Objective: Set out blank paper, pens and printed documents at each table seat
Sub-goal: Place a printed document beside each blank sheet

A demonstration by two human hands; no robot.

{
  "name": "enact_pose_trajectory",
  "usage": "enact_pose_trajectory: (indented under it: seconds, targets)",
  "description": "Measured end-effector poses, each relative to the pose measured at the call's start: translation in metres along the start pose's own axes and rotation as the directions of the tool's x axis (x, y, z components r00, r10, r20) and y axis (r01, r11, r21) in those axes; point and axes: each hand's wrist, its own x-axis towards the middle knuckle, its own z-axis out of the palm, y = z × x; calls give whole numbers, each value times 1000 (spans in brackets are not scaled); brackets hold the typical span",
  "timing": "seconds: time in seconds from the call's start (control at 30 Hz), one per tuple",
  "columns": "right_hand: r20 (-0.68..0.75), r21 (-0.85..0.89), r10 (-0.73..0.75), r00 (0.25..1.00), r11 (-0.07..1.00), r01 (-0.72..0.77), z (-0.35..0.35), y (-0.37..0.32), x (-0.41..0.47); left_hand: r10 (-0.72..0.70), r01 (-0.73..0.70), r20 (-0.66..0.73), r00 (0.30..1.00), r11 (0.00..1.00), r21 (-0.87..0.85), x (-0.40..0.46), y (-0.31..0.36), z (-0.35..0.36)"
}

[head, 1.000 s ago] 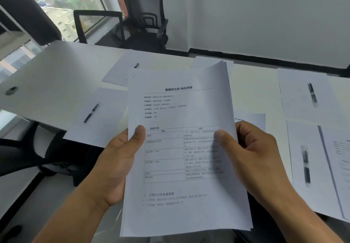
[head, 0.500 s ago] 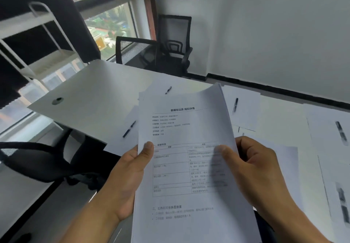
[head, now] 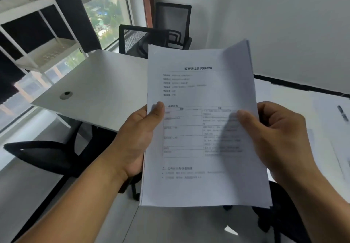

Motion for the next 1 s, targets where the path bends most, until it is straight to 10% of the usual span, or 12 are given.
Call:
enact_pose_trajectory:
  seconds: [1.0]
  targets:
    - [-79,167,-93,993,980,105,28,-98,97,178,-211,206,962,965,155,85,132,-12]
